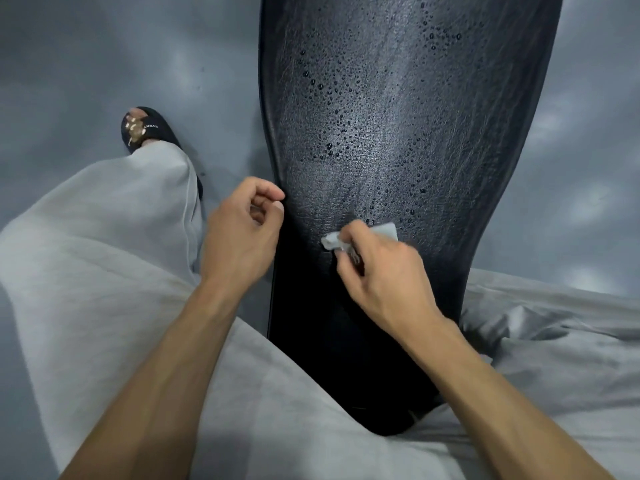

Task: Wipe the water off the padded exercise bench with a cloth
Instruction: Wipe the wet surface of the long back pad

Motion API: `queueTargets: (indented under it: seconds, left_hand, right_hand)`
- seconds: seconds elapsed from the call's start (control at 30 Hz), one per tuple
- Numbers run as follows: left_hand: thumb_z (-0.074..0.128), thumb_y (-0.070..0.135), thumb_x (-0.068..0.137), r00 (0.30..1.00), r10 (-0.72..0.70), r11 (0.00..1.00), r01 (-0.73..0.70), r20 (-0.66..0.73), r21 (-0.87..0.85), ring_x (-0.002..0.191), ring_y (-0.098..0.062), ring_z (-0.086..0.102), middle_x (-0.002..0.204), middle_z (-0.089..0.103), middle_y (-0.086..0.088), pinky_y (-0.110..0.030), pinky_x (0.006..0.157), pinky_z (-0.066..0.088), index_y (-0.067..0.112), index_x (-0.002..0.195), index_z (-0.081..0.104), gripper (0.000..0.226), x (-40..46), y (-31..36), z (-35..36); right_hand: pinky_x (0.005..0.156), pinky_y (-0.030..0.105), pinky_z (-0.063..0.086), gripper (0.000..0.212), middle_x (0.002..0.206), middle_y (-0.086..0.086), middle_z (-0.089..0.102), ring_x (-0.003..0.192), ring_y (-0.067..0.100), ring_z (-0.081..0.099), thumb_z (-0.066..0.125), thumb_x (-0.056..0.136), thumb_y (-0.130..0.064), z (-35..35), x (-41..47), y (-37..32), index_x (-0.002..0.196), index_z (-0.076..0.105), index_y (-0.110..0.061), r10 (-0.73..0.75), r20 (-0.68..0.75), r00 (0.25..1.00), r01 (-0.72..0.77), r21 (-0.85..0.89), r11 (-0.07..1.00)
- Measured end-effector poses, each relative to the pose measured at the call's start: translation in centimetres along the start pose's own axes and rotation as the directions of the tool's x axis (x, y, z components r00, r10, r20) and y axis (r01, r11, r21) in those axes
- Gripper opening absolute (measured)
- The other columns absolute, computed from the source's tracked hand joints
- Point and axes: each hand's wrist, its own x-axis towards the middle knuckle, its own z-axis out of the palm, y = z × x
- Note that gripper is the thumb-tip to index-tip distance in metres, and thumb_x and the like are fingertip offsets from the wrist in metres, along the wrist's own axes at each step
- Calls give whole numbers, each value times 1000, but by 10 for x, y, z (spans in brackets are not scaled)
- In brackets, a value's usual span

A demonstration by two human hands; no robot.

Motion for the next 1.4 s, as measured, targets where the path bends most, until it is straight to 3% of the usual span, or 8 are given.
queueTargets:
  seconds: [0.13,0.4,0.63,0.77,0.9,1.17,1.27,1.4]
  left_hand:
    - [63,15,93,1000,-2,1000,2,6,-28,74,-14,63,81,67,6,-43,80,56,24,97,69,12,1,0,0]
    - [63,13,93,1000,-14,999,13,-8,-45,74,-11,62,82,67,7,-42,80,56,24,96,69,13,1,0,1]
    - [64,13,93,1000,-3,1000,3,0,-25,75,-11,62,84,68,6,-28,75,52,25,95,68,12,4,-1,2]
    - [64,14,94,1000,0,1000,0,0,-29,75,-10,62,83,68,7,-29,75,53,26,94,67,13,4,-2,2]
    - [64,14,94,1000,1,999,-1,-3,-32,74,-9,61,82,67,8,-29,75,52,26,94,67,13,4,-2,2]
    - [64,13,94,1000,-16,999,17,10,-43,75,-10,61,83,68,7,-27,74,52,24,94,68,11,5,0,2]
    - [64,15,94,1000,-27,999,28,17,-46,77,-10,62,84,69,9,-30,75,53,25,94,69,11,5,0,0]
    - [64,14,94,1000,-30,998,31,8,-52,74,-7,61,82,68,10,-27,73,52,26,93,68,13,5,0,1]
  right_hand:
    - [47,38,48,15,71,-2,63,60,32,63,58,94,-33,0,-35,-6,97,50,-22,6,151,989,-3,-20,1000]
    - [58,41,51,12,65,-3,60,60,32,61,58,93,-31,-5,41,5,98,53,-22,28,-24,999,-27,40,999]
    - [51,42,52,16,63,-5,59,56,29,61,52,89,-39,2,-26,3,97,49,-26,75,141,987,-84,62,995]
    - [55,39,53,16,63,-4,61,58,30,63,55,90,-38,-2,19,13,97,52,-24,23,35,999,-23,11,1000]
    - [61,42,53,15,64,-3,62,56,28,60,58,89,-34,-6,59,18,97,55,-21,89,-76,993,-83,76,994]
    - [55,43,53,17,63,-3,61,57,28,62,57,87,-38,3,-10,7,95,47,-27,66,144,987,-82,105,991]
    - [56,44,53,15,61,-2,61,53,29,61,58,89,-35,0,32,15,93,49,-24,23,50,998,-29,118,993]
    - [60,43,51,15,62,-3,61,54,25,56,59,91,-35,-4,80,21,94,53,-22,113,-96,989,-97,155,983]
